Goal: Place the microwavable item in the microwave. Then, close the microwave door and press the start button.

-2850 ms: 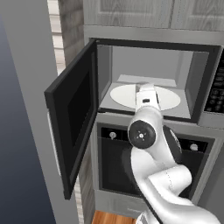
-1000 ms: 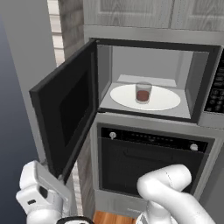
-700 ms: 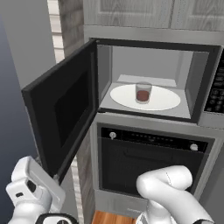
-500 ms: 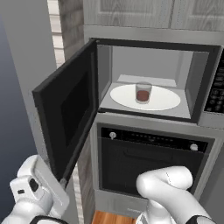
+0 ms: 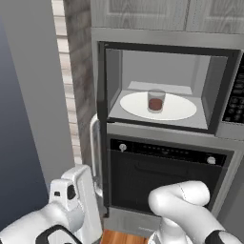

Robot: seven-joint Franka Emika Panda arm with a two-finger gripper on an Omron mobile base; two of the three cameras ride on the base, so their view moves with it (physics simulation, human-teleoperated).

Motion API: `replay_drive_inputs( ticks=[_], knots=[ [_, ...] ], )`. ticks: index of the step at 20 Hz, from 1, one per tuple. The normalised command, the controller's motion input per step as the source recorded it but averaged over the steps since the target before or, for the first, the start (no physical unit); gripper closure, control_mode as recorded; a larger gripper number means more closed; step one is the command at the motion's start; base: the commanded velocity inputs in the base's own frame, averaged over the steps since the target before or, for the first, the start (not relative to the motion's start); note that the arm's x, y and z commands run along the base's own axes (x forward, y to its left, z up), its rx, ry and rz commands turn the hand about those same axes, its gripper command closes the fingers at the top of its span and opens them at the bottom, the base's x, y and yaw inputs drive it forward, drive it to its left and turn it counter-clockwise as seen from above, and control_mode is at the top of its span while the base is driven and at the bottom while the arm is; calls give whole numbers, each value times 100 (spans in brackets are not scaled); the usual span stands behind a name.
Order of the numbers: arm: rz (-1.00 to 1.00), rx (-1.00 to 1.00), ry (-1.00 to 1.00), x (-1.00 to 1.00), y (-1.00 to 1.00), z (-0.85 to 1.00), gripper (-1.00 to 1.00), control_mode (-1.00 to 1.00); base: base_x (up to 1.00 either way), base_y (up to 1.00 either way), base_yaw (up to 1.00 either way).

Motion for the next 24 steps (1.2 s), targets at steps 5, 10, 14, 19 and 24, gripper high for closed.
replay_drive_inputs(
  ticks=[5,10,14,19,24],
  knots=[
    [-24,5,22,15,-100,31,-100,-100,0,0,0],
    [-13,1,10,37,-98,19,-100,-100,0,0,0],
    [-3,0,1,48,-92,16,-100,-100,0,0,0],
    [0,0,1,62,-96,27,-100,-100,0,0,0],
    [0,0,6,75,-88,38,-100,-100,0,0,0]
  ],
)
